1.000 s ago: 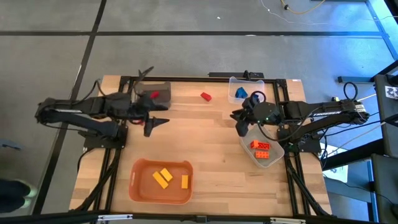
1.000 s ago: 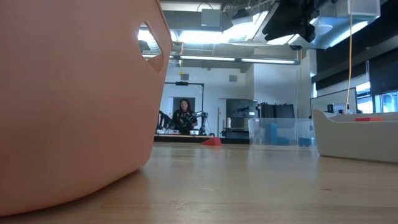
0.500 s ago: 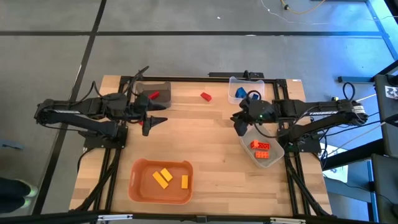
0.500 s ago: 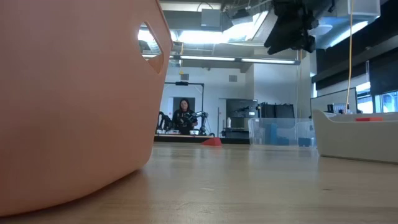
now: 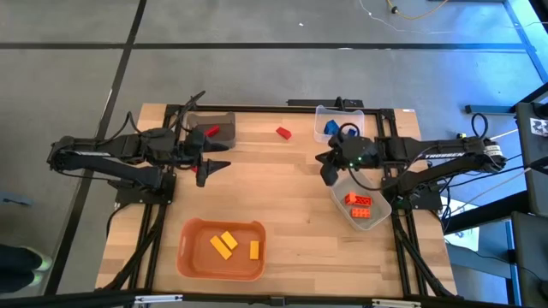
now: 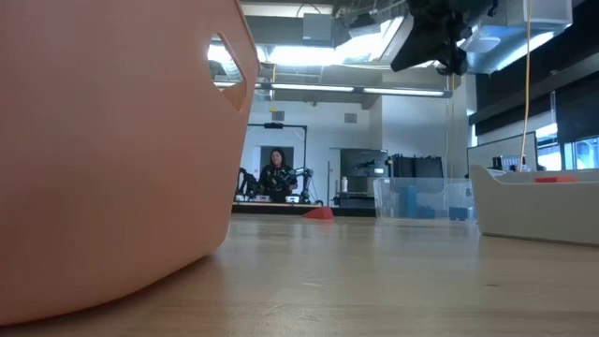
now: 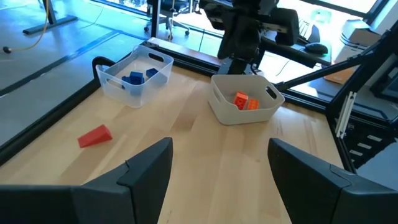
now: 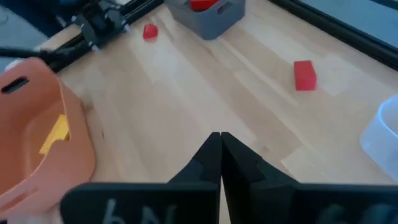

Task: Sort & place blocks by color
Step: Put the bottom red block into the black transparent bin

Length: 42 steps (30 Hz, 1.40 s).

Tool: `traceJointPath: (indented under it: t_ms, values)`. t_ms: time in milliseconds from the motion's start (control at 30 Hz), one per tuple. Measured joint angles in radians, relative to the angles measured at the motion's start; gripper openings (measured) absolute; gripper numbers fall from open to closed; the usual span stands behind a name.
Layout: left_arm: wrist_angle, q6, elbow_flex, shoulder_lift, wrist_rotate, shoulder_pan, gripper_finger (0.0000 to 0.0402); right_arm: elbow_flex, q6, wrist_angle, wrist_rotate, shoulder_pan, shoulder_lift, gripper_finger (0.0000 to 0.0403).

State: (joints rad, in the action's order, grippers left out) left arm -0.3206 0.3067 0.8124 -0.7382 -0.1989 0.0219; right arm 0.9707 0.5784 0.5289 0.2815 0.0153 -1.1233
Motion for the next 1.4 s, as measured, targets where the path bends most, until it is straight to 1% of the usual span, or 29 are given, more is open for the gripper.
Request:
traceJointPath:
  t_ms: [100, 167, 267, 467, 533, 600, 667, 733, 833, 933, 967, 1033, 1100, 1133, 1200, 1300, 1400]
  values:
    - [0.000, -0.001, 0.000, 0.000, 0.000, 0.000, 0.0255, 0.000, 0.015, 0.001, -0.013, -0.012, 0.000, 0.0011]
    - [0.000, -0.001, 0.000, 0.000, 0.000, 0.000, 0.0255, 0.000, 0.015, 0.010, -0.058, -0.021, 0.000, 0.0037]
    - [-0.001, -0.002, 0.000, 0.000, 0.000, 0.000, 0.0255, 0.000, 0.013, 0.043, -0.073, -0.026, 0.000, 0.0102]
    - [-0.001, -0.001, 0.000, 0.000, 0.001, 0.000, 0.0255, 0.000, 0.015, 0.046, -0.067, -0.027, 0.000, 0.0259]
    - [-0.001, -0.001, 0.000, 0.000, 0.001, 0.000, 0.0255, 0.000, 0.010, 0.046, -0.066, -0.027, 0.000, 0.0301]
    - [-0.001, -0.002, 0.000, 0.000, 0.001, 0.000, 0.0255, 0.000, -0.031, 0.045, -0.067, -0.027, 0.000, 0.0327]
    - [-0.001, -0.002, 0.000, 0.000, 0.001, 0.000, 0.0255, 0.000, -0.037, 0.045, -0.073, -0.026, 0.000, 0.0339]
    - [-0.001, -0.002, 0.000, 0.000, 0.001, 0.000, 0.0255, 0.000, -0.038, 0.043, -0.080, -0.026, 0.000, 0.0342]
    - [-0.001, -0.001, 0.000, 0.000, 0.022, 0.000, 0.0255, 0.000, -0.061, 0.033, -0.113, -0.026, 0.000, 0.0341]
    - [-0.010, 0.009, 0.000, 0.000, 0.055, 0.000, 0.0255, 0.000, -0.068, 0.026, -0.119, -0.026, 0.000, 0.0338]
    - [-0.038, 0.029, 0.006, 0.000, 0.055, -0.003, 0.0255, 0.000, -0.068, 0.026, -0.118, -0.026, 0.000, 0.0338]
    - [-0.169, 0.069, 0.039, 0.000, 0.037, -0.026, 0.0255, 0.000, -0.068, 0.026, -0.118, -0.026, 0.000, 0.0338]
    - [-0.355, 0.113, 0.090, -0.006, -0.024, -0.077, 0.0255, 0.000, -0.068, 0.024, -0.118, -0.026, 0.000, 0.0338]
    - [-0.444, 0.155, 0.106, -0.017, -0.039, -0.107, 0.0255, 0.000, -0.066, 0.024, -0.118, -0.026, 0.000, 0.0338]
    - [-0.589, 0.235, 0.112, -0.051, -0.016, -0.180, 0.0255, 0.000, -0.062, 0.023, -0.118, -0.026, 0.000, 0.0337]
    - [-0.749, 0.293, 0.065, -0.083, 0.064, -0.275, 0.0255, 0.000, -0.061, 0.022, -0.118, -0.026, 0.000, 0.0337]
    - [-0.757, 0.297, -0.032, -0.112, 0.095, -0.331, 0.0255, 0.000, -0.059, 0.020, -0.118, -0.026, 0.000, 0.0337]
